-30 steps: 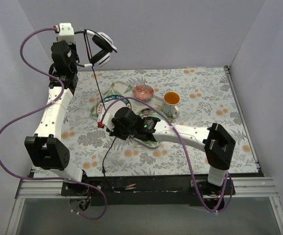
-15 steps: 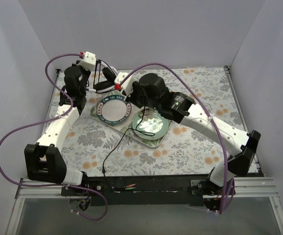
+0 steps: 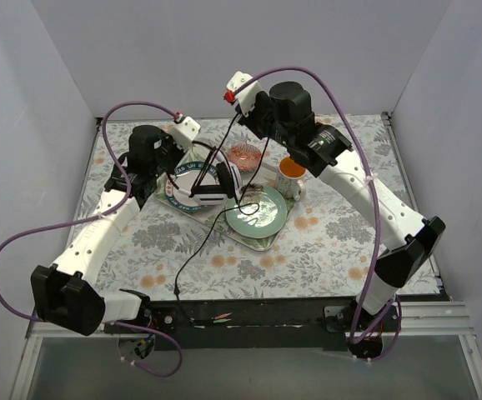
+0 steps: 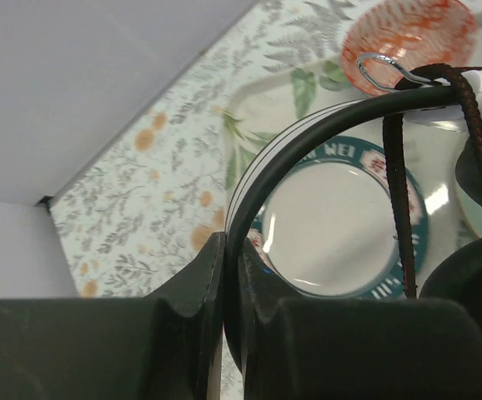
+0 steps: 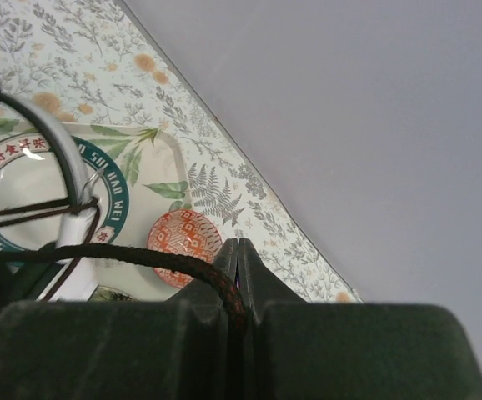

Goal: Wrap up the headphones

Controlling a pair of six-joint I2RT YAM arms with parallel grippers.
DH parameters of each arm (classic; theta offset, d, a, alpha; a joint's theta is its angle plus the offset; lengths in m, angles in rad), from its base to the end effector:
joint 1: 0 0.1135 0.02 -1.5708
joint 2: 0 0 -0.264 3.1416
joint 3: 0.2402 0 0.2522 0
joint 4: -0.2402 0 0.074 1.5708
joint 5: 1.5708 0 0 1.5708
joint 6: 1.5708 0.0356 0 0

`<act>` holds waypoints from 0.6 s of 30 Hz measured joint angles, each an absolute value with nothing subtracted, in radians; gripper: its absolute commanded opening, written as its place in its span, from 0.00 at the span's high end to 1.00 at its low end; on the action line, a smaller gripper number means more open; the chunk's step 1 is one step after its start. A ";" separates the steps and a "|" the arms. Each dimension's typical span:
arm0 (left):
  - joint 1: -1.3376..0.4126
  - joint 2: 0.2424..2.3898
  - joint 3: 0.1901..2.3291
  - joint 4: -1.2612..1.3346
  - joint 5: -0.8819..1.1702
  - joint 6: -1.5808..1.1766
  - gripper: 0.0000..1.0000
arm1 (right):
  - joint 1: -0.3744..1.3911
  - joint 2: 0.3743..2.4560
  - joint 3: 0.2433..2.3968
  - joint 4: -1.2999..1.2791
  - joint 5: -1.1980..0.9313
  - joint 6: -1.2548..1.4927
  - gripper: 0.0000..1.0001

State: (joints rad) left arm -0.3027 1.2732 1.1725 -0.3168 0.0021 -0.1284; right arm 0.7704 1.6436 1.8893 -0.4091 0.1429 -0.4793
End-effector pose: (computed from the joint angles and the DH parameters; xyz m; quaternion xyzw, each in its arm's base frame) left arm 0.2792 -0.0873 0.3565 0.0735 0.8351 -0.1175 0.5324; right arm 0.2691 0.2540 0.4768 -0.4074 0.6438 0.0397 0.6465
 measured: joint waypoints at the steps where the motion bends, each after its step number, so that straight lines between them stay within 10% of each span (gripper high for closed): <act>1: -0.309 1.273 1.182 -0.355 0.023 -0.135 1.00 | 0.764 1.658 1.898 -0.409 0.139 -0.481 0.99; 18: -0.316 1.207 1.369 -0.636 0.297 -0.287 1.00 | 0.551 1.774 1.959 -0.387 -0.018 -0.392 0.99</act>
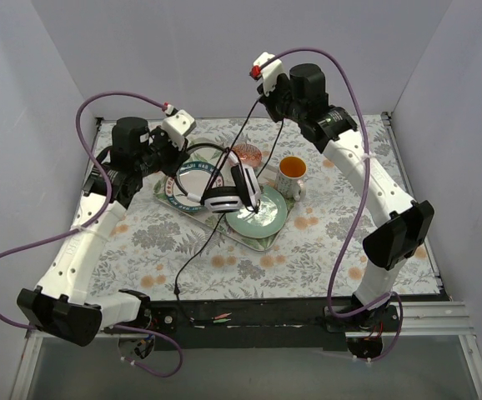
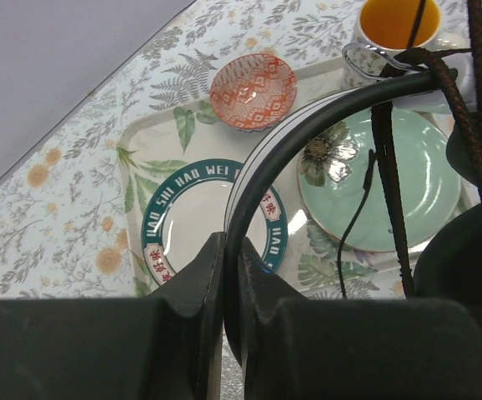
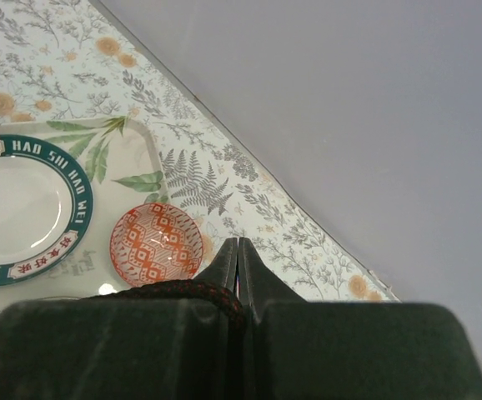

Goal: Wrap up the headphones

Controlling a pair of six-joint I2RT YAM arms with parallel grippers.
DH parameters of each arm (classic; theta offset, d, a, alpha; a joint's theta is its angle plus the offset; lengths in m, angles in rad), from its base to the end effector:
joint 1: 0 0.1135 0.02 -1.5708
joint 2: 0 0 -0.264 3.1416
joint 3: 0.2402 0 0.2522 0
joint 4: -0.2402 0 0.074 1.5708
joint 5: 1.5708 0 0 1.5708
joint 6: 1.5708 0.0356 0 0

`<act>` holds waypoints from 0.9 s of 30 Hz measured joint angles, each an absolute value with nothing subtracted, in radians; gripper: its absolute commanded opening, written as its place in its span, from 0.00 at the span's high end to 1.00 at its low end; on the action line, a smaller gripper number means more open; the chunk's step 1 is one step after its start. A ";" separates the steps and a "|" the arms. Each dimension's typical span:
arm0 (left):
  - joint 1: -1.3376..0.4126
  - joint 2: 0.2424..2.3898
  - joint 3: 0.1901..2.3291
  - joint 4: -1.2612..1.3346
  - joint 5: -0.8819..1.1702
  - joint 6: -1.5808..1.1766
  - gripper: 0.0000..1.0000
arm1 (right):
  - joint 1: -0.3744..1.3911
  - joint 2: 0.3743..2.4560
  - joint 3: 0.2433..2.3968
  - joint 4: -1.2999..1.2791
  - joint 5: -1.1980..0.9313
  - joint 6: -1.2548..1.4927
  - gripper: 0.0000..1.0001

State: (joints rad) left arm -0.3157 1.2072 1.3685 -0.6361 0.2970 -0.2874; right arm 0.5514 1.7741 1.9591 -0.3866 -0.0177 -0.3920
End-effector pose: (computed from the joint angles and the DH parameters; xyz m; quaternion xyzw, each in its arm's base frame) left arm 0.2385 -0.0889 0.4094 0.0890 0.8430 -0.2736 0.4545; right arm 0.3493 0.2155 0.4542 -0.3570 0.6875 0.0572 0.6298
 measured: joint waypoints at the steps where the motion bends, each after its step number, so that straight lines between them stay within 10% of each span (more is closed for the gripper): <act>1: -0.316 1.207 1.375 -0.646 0.310 -0.292 1.00 | 0.550 1.778 1.960 -0.386 -0.031 -0.390 0.99; 12: -0.315 1.209 1.504 -0.748 0.461 -0.364 1.00 | 0.530 1.791 1.972 -0.380 -0.167 -0.355 0.99; 17: -0.314 1.232 1.610 -0.764 0.524 -0.467 1.00 | 0.513 1.791 1.919 -0.304 -0.288 -0.310 0.70; 27: -0.316 1.298 1.949 -0.713 0.488 -0.678 1.00 | 0.525 1.776 1.474 0.128 -0.533 -0.049 0.55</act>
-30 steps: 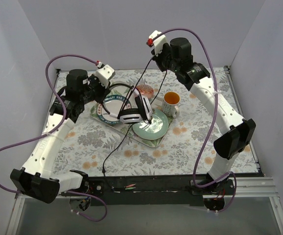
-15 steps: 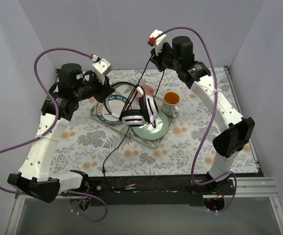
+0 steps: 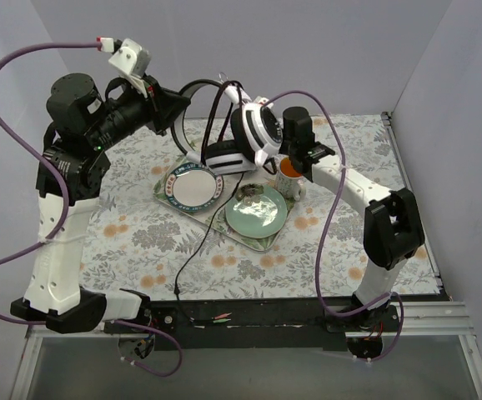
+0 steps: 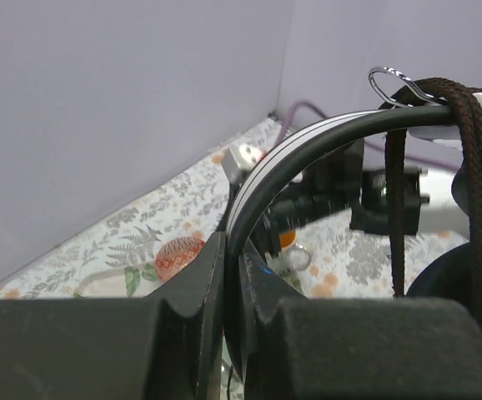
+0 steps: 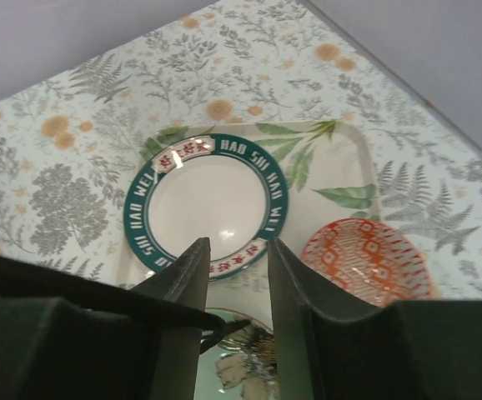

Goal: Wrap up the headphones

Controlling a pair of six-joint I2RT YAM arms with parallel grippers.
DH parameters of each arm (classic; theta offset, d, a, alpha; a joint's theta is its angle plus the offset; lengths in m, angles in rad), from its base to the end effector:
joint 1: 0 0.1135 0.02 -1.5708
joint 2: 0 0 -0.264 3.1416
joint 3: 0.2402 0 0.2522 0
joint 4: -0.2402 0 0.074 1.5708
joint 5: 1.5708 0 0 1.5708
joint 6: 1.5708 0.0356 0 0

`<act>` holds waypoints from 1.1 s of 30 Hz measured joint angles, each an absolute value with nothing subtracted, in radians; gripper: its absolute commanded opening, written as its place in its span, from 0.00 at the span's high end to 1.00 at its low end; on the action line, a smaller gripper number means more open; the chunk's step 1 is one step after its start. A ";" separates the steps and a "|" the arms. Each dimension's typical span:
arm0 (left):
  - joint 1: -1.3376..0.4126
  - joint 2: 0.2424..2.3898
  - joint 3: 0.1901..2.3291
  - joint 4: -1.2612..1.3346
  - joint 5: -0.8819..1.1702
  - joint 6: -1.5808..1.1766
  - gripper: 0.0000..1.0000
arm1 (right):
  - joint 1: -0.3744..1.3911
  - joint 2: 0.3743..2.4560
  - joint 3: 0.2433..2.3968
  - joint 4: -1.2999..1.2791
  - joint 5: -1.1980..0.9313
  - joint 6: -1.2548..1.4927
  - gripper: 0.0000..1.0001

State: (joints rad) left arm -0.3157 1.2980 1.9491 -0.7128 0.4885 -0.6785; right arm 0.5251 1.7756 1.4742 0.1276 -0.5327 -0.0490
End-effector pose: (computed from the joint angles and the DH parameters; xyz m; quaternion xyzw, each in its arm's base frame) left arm 0.1969 -0.0819 0.5574 0.0354 0.7252 -0.4718 0.5002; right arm 0.3617 0.2305 0.3385 -0.3715 0.6607 0.3422 0.5554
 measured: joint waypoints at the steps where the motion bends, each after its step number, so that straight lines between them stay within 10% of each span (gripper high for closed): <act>1: -0.316 1.304 1.971 -0.702 0.468 -0.694 1.00 | 0.535 1.775 1.438 0.168 -0.537 -0.022 0.55; 18: -0.316 1.433 2.236 -0.656 0.183 -0.862 1.00 | 0.683 1.948 1.360 0.533 -0.421 0.216 0.55; 23: -0.316 1.436 2.247 -0.650 0.113 -0.862 1.00 | 0.712 1.990 1.360 0.528 -0.390 0.235 0.91; 33: -0.297 1.464 2.132 -0.499 -0.133 -0.755 1.00 | 0.842 1.984 1.360 0.401 -0.313 0.098 0.99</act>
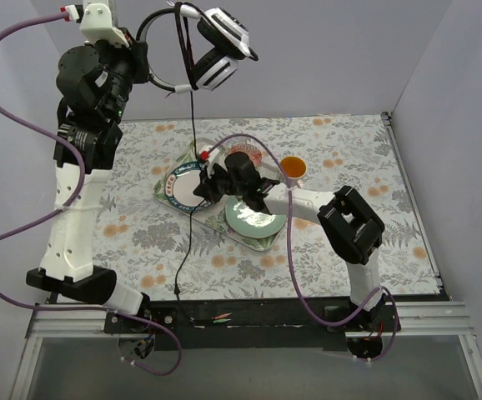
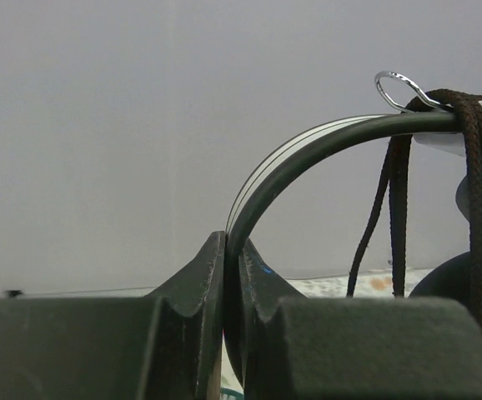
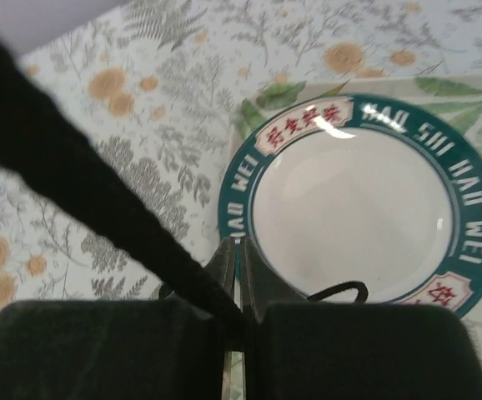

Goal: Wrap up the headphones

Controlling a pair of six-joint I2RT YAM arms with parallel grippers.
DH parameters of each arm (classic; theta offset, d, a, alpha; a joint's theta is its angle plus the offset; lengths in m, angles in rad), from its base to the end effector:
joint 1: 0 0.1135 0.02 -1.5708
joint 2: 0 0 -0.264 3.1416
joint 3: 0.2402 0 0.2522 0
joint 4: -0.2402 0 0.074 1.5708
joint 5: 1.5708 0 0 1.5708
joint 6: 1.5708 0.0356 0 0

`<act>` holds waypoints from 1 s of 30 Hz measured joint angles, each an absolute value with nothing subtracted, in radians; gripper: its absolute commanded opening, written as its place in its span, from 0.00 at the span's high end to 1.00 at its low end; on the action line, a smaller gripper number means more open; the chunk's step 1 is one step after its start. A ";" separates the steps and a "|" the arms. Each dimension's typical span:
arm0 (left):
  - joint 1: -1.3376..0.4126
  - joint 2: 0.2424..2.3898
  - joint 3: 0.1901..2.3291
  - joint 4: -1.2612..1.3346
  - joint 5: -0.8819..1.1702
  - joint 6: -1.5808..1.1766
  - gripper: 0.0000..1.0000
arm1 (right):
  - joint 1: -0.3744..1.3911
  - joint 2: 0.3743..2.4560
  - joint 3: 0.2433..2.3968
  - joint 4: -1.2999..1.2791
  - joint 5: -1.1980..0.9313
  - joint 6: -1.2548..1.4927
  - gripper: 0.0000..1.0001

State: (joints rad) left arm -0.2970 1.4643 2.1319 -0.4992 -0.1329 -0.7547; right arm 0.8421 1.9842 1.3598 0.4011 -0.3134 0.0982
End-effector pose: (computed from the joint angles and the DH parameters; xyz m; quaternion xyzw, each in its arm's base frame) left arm 0.2451 -0.0701 0.5931 -0.1954 0.6154 -0.3456 0.6809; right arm 0.3015 0.3543 0.2368 -0.3712 0.6837 0.3879 0.4942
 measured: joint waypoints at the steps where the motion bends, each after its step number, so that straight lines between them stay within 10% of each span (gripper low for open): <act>1: -0.285 1.473 2.111 -0.479 -0.151 -0.739 1.00 | 0.860 1.982 1.360 0.374 -0.307 0.077 0.99; 14: -0.149 1.571 1.607 -0.016 -0.437 -0.304 1.00 | 1.114 1.749 1.371 -0.088 -0.101 -0.230 0.99; 30: -0.235 1.486 1.312 0.118 -0.319 0.019 1.00 | 0.979 1.547 1.649 -0.404 0.264 -0.398 0.99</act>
